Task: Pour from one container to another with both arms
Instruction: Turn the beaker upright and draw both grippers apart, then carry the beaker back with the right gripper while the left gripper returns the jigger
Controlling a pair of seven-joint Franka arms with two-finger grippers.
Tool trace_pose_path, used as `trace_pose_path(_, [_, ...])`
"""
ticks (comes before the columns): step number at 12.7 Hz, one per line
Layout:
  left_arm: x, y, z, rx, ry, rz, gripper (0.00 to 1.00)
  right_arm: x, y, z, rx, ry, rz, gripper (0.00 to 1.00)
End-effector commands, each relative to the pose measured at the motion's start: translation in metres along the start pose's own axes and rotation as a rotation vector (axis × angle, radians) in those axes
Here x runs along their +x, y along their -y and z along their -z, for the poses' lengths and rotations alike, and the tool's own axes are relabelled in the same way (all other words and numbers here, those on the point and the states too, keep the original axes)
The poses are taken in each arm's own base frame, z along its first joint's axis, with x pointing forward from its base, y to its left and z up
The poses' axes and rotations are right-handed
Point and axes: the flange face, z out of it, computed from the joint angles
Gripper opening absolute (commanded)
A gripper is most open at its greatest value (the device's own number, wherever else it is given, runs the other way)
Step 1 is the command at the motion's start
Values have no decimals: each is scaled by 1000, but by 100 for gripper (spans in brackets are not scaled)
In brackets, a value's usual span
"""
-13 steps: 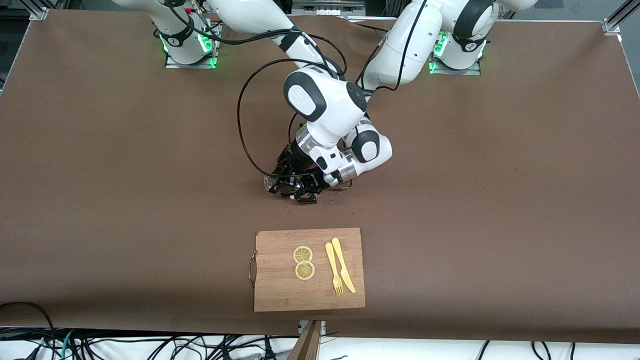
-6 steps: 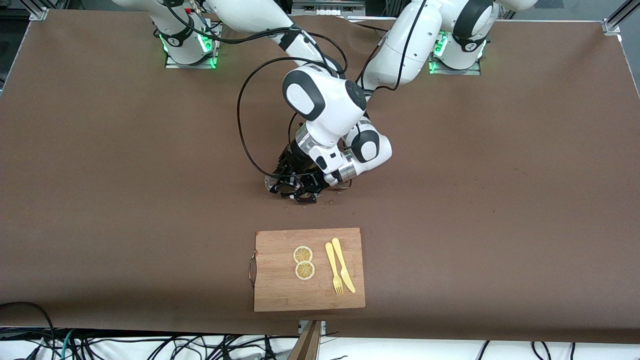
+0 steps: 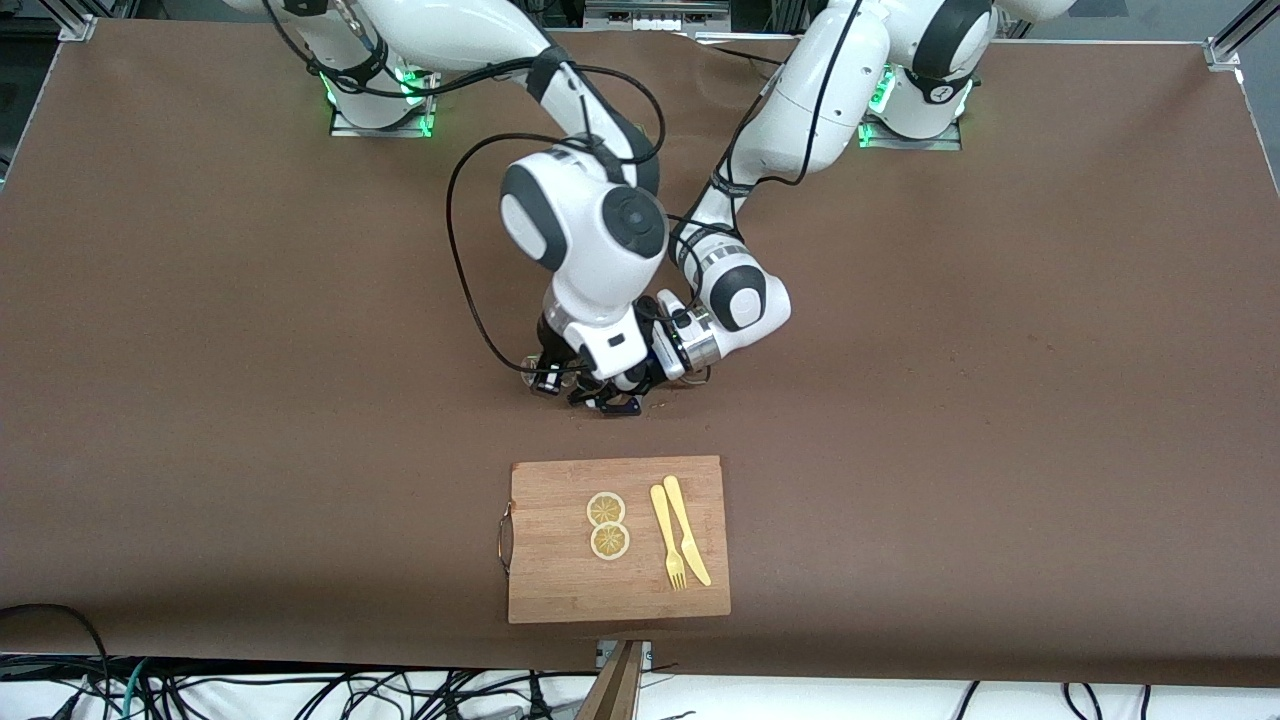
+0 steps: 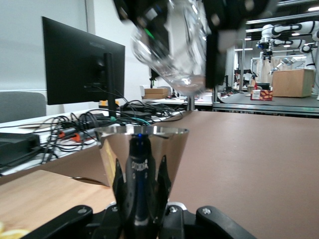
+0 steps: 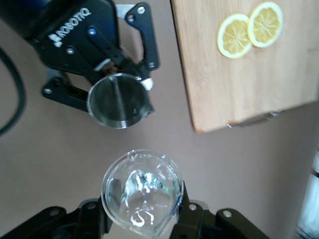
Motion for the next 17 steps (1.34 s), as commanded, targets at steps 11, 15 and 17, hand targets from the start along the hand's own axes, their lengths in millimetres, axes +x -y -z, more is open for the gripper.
trace_pose_path(11, [41,92,69,107,-66,32,0,-265,-146,-66,423,-688,-181,10])
trace_pose_path(15, [38,120,116,26,-60,14,0,-345,-141,-130,394,-864,-26,10])
trace_pose_path(17, [36,135,146,-16,-51,-2,0,-382,-137,-159,362,-886,47,10])
